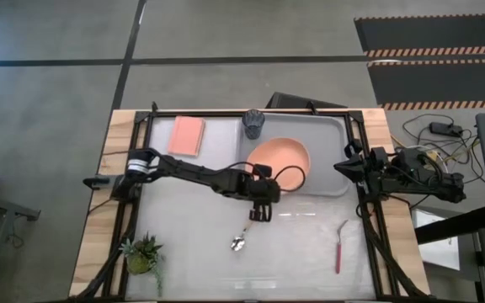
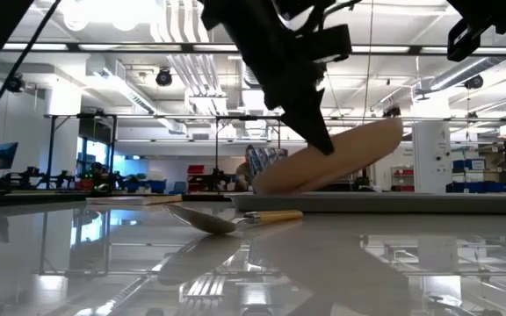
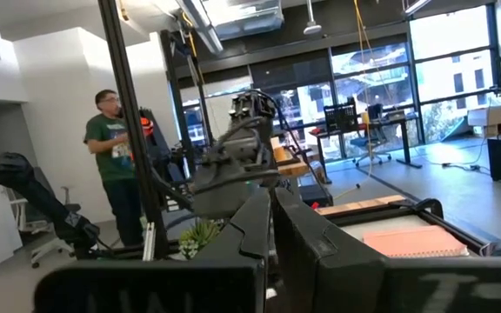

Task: Pick and place plate/cup/fork/spoon on tray
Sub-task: Put the light orange plate into the bottom left gray serving tray

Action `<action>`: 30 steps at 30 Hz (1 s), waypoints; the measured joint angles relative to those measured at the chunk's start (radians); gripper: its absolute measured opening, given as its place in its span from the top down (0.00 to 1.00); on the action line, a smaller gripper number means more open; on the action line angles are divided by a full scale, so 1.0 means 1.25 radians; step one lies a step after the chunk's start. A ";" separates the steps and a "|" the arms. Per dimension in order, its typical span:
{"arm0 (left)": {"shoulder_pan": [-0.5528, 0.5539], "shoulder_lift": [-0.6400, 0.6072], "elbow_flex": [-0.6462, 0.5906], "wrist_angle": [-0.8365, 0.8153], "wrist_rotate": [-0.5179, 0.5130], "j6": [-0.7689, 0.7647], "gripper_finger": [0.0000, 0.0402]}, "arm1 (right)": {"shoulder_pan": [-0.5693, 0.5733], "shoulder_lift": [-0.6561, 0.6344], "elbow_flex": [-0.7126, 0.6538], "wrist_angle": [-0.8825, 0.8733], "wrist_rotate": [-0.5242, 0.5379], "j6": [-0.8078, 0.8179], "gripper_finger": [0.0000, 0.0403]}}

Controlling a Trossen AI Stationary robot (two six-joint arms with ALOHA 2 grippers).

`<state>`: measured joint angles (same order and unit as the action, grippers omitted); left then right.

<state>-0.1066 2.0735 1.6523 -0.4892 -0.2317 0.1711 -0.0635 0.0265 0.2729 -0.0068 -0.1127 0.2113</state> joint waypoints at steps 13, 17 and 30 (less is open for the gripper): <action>0.031 0.000 -0.034 0.085 0.032 -0.006 1.00 | 0.000 0.000 0.014 -0.014 0.000 -0.001 0.98; 0.037 0.000 -0.035 0.087 0.032 -0.006 1.00 | 0.000 0.000 0.014 -0.017 0.000 -0.001 0.98; 0.055 0.000 -0.038 0.093 0.033 -0.026 0.84 | 0.000 0.000 0.014 -0.015 0.000 0.006 0.98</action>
<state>-0.0383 2.0739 1.6051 -0.3731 -0.1908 0.1387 -0.0635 0.0265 0.2905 -0.0254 -0.1123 0.2194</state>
